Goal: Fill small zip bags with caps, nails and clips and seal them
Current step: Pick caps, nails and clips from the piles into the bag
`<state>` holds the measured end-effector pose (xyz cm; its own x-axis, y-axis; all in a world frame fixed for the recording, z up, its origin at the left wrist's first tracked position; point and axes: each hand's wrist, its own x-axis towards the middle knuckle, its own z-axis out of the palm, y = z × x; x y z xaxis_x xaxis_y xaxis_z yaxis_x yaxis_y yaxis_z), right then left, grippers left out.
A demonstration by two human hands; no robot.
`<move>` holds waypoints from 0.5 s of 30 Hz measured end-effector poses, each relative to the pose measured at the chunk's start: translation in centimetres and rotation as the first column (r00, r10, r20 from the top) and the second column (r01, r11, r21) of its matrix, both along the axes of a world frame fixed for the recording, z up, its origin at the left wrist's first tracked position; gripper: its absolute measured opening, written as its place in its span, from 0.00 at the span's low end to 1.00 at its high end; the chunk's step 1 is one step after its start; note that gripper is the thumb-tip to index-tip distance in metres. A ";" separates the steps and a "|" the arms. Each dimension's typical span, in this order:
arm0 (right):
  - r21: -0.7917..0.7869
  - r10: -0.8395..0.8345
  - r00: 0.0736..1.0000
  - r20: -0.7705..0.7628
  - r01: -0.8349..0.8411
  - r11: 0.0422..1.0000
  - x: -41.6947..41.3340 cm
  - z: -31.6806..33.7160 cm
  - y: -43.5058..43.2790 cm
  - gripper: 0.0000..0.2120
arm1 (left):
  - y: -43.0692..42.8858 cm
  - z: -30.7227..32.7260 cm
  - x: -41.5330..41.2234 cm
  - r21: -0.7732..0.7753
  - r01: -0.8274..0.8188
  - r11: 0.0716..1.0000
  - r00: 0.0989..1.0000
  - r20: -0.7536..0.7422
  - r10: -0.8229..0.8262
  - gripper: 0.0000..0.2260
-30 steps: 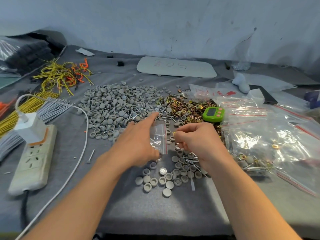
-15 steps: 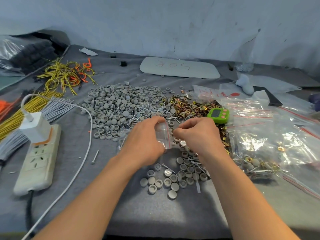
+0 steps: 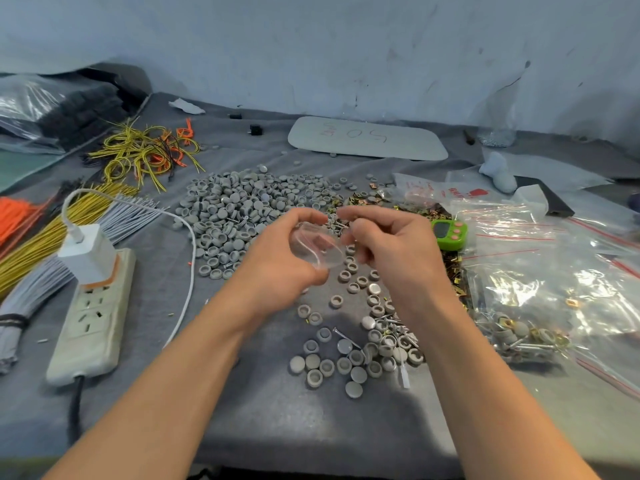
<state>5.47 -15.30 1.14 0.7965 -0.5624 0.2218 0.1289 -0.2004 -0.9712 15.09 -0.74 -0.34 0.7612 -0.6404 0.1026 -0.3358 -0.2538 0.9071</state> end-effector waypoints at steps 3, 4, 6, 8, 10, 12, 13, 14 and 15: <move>0.068 -0.072 0.990 0.122 0.064 0.996 -0.2 0.6 0.0 0.10 | 0.5 0.5 0.6 -0.100 0.031 0.995 0.994 -0.105 -0.041 0.32; 0.076 -0.105 0.983 0.150 0.095 0.993 -0.2 0.8 0.0 0.09 | 0.6 0.6 0.9 -0.142 0.047 0.989 0.987 -0.147 -0.068 0.32; 0.065 -0.144 0.970 0.194 0.133 0.989 -0.1 1.2 0.1 0.09 | 0.9 0.8 1.2 -0.220 0.088 0.972 0.969 -0.209 -0.135 0.34; 0.008 -0.110 0.971 0.211 0.111 0.994 0.3 1.6 0.7 0.09 | 1.0 0.8 1.3 -0.249 0.121 0.961 0.960 -0.215 -0.177 0.36; -0.075 -0.083 0.982 0.168 0.097 0.992 0.7 2.0 1.4 0.09 | 1.0 0.8 1.1 -0.254 0.154 0.955 0.960 -0.190 -0.205 0.37; -0.200 -0.083 0.991 0.107 0.104 0.974 1.0 2.2 1.9 0.09 | 0.8 0.8 0.6 -0.265 0.185 0.946 0.956 -0.173 -0.235 0.38; -0.273 -0.077 0.994 0.079 0.096 0.957 1.0 2.2 2.1 0.09 | 0.6 0.9 0.4 -0.269 0.200 0.942 0.954 -0.164 -0.250 0.39; -0.347 -0.072 0.996 0.050 0.084 0.934 1.0 2.3 2.3 0.09 | 0.5 0.9 0.2 -0.272 0.215 0.938 0.953 -0.153 -0.263 0.40; -0.416 -0.067 0.998 0.016 0.068 0.907 1.0 2.3 2.4 0.09 | 0.5 1.0 0.0 -0.274 0.228 0.935 0.951 -0.142 -0.273 0.40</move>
<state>6.49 -12.92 3.42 0.7596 -0.4714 0.4481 0.1016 -0.5946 -0.7976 15.13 -0.28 0.63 0.5997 -0.7831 0.1650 -0.1895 0.0614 0.9800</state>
